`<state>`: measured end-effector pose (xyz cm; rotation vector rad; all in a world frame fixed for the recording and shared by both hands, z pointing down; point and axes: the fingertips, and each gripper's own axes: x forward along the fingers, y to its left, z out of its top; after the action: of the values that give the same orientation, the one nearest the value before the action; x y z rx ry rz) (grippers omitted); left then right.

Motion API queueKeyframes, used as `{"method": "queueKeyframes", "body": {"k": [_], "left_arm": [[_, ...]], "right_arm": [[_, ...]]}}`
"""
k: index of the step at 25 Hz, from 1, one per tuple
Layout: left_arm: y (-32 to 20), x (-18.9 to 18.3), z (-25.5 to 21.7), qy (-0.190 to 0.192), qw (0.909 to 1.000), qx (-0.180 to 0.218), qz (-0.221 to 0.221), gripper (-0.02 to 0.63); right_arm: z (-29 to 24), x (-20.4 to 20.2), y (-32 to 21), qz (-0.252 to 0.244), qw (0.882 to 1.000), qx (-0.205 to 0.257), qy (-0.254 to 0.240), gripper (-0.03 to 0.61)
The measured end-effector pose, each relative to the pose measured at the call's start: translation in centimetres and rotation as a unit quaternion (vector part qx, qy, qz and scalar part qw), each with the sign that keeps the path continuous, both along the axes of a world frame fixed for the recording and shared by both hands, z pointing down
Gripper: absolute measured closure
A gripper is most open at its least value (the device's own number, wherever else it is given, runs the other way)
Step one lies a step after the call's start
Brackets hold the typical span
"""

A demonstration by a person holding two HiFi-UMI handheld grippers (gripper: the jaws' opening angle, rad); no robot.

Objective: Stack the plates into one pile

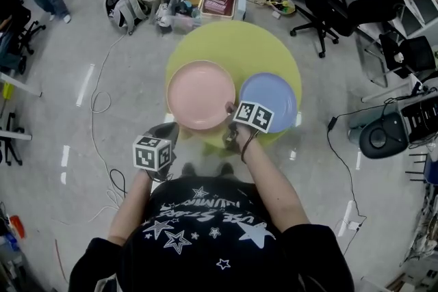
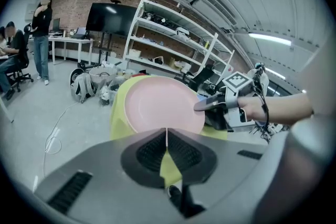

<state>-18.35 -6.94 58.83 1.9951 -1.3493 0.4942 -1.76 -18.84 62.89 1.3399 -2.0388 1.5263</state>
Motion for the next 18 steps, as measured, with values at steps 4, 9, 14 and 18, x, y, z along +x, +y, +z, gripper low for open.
{"method": "queueKeyframes", "body": {"k": [4,9,14,18], "left_arm": [[-0.2,1.1,-0.3,-0.003,0.9999,0.006,0.009,0.594],[-1.0,3.1,-0.7,-0.009,0.9995,0.017,0.026,0.594],[-2.5,5.9,-1.1,-0.01,0.9984,0.03,0.047,0.594],[-2.9,8.5,-1.2,-0.012,0.9969,0.036,0.069,0.594]], "right_arm": [[-1.3,1.9,-0.2,0.014,1.0,0.017,-0.014,0.543],[-2.1,5.8,-0.3,0.036,0.999,0.036,-0.006,0.543],[-2.4,9.6,-0.2,0.066,0.997,0.04,-0.017,0.543],[-2.5,13.0,0.2,0.093,0.994,0.042,-0.028,0.543]]}}
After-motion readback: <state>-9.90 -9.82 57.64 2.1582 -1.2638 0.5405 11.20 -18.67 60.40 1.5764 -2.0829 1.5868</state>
